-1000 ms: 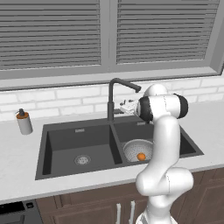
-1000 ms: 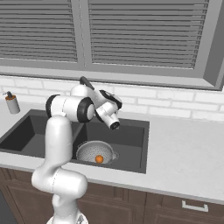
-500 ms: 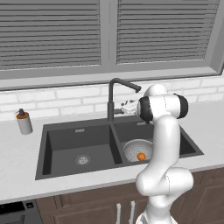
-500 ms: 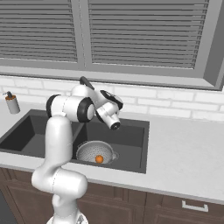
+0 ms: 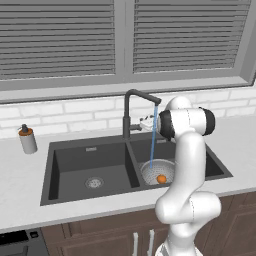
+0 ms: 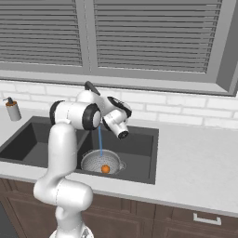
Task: Put the colander in the sink, put the tangerine in the colander, and turn on the sink faucet and pour water over the colander.
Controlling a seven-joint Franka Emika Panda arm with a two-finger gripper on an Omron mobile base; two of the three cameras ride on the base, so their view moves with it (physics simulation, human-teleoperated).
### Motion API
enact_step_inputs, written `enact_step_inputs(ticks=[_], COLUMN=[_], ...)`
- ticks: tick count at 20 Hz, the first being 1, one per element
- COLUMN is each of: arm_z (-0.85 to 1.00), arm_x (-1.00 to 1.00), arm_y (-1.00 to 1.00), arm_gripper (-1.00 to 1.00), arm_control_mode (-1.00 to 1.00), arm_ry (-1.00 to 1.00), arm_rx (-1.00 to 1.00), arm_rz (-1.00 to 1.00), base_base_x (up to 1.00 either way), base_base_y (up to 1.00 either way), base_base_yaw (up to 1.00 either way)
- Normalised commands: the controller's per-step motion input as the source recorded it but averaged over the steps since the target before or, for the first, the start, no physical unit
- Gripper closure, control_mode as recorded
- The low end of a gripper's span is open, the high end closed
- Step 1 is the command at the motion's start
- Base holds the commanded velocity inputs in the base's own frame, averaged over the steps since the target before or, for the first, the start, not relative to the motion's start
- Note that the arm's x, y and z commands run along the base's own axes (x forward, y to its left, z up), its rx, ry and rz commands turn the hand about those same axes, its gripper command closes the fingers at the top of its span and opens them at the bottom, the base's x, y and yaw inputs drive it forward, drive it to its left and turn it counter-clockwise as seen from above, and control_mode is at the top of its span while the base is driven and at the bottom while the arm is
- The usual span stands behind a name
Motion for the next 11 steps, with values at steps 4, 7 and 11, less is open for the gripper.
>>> enact_step_inputs(ticks=[4, 7, 11], arm_z=[0.00, 0.05, 0.10], arm_x=[0.00, 0.00, -0.03], arm_y=[-0.76, -0.76, -0.78], arm_gripper=[-1.00, -1.00, -1.00], arm_control_mode=[-1.00, -1.00, -1.00], arm_ry=[0.00, 0.00, 0.00], arm_rx=[0.01, 0.02, 0.03], arm_rz=[0.00, 0.00, 0.00], base_base_x=[0.00, 0.00, 0.00], base_base_y=[0.00, 0.00, 0.00], base_base_yaw=[0.00, 0.00, 0.00])
